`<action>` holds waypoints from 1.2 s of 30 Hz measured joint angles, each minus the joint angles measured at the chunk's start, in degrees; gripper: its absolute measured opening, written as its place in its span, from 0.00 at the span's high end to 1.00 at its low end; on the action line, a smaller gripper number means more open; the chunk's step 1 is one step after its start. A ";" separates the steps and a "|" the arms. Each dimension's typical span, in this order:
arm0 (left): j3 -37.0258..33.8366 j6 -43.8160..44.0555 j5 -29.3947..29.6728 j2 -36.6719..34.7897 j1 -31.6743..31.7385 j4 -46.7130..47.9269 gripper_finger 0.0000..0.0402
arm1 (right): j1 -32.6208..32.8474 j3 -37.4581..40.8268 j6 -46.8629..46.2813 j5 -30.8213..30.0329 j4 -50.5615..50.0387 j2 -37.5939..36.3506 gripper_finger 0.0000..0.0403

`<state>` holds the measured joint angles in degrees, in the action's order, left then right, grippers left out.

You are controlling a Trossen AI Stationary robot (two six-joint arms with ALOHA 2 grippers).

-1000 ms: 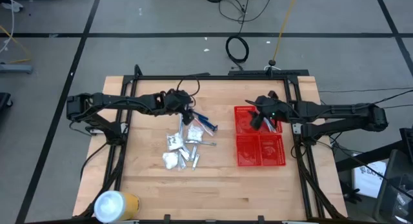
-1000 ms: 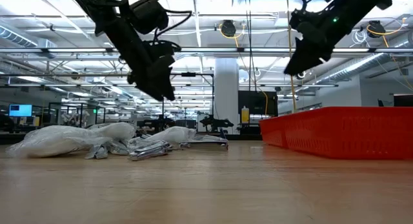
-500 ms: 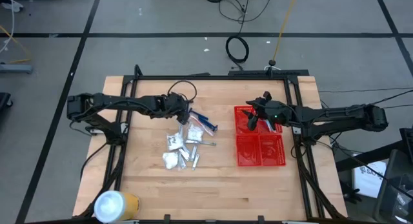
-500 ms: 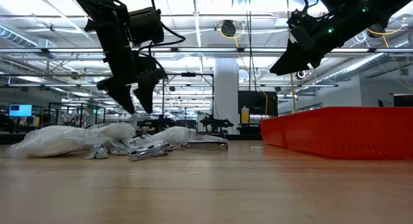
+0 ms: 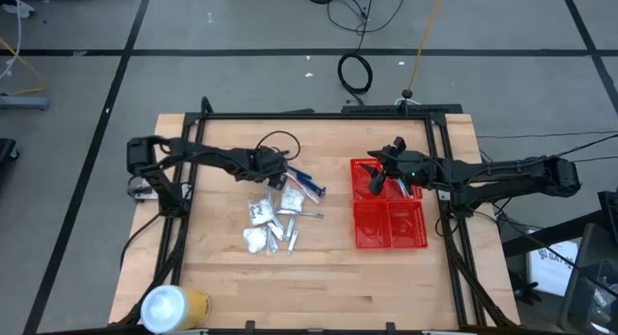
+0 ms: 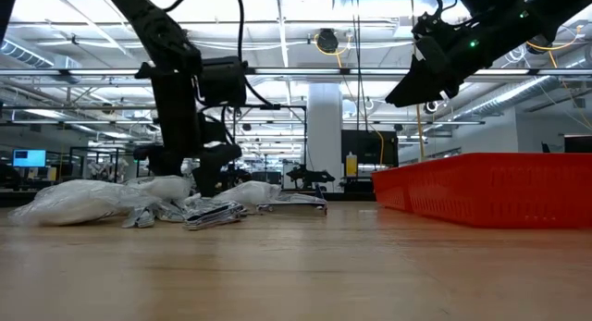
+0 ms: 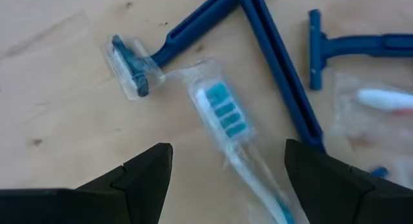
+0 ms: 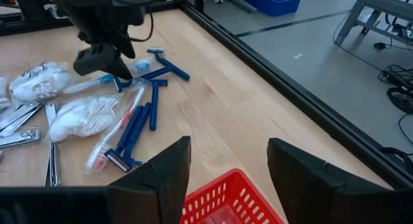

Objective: Pick & Place Travel size toiletries
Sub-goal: Put the blue toothbrush into the top right red bin

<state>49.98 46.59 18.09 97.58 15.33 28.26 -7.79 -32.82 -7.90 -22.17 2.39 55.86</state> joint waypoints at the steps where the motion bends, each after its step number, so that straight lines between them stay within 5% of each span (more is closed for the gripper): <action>1: 0.06 0.21 0.01 0.44 0.29 -0.15 0.27 | 0.00 0.00 -0.29 0.00 0.00 -0.01 0.52; 14: 0.22 -1.56 -0.50 2.10 1.23 2.60 0.28 | 0.00 0.00 -1.05 0.04 -0.02 -0.01 0.53; 28: 0.05 -5.84 -4.57 2.21 1.95 -0.38 0.82 | 0.01 0.00 -1.05 0.02 -0.56 -0.01 0.54; 36: -0.03 -10.61 -3.52 -1.34 1.98 -0.26 0.88 | 0.02 0.00 -1.04 0.02 -0.55 -0.02 0.54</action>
<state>49.95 35.98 14.57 96.23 17.30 28.00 -7.77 -32.82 -8.94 -22.15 1.85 55.83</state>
